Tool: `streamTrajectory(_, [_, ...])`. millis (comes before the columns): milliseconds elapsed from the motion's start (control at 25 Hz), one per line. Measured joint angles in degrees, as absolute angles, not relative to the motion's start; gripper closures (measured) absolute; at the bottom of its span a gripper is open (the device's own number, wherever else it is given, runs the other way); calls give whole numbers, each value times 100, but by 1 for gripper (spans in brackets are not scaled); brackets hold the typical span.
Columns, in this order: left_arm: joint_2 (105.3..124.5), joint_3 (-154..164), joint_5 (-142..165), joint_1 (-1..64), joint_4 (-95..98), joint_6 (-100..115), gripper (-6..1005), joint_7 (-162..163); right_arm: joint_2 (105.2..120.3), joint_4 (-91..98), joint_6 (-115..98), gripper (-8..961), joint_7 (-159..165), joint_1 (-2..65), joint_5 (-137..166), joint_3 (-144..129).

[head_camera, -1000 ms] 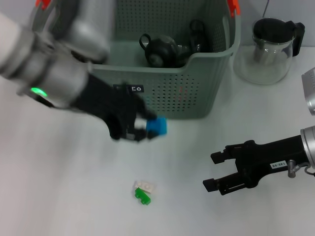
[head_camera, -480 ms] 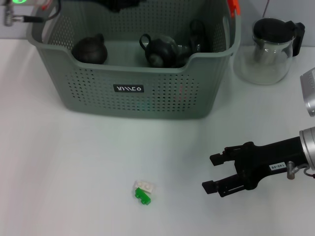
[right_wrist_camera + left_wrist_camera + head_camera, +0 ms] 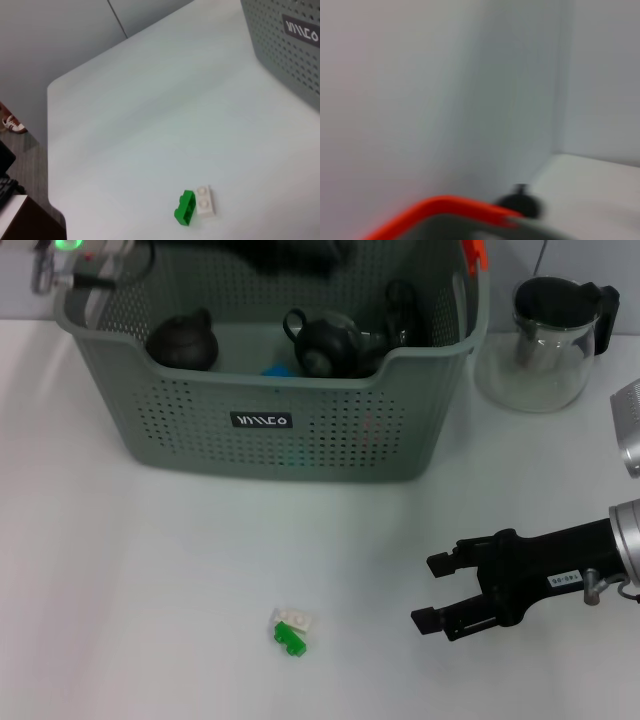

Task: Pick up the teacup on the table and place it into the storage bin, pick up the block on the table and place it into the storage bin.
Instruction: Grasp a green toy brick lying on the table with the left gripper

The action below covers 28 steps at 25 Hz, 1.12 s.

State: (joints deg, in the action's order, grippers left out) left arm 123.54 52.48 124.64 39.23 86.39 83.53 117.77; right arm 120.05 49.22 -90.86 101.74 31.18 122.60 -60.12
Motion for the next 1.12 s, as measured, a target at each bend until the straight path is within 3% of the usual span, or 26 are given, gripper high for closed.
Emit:
streamTrajectory(160, [12384,5596,12020,3574,9145,10028,291,11400,11986,4916,-9052,23,10192,3127,12261,-5999])
streamTrajectory(280, [12399,6202,12363,3282,9381,10631,99,11426,11966,4913,-9048,23,10204,3135,12261,-5942])
streamTrajectory(520, [12452,7232,13676,3062,9198,10591,38,12330,11951,4913,-9037,23,10217,3137,12261,-5860])
streamTrajectory(1120, [12479,9353,14932,3296,8416,9789,39,15356,11931,4915,-8986,23,10256,3183,12408,-5710])
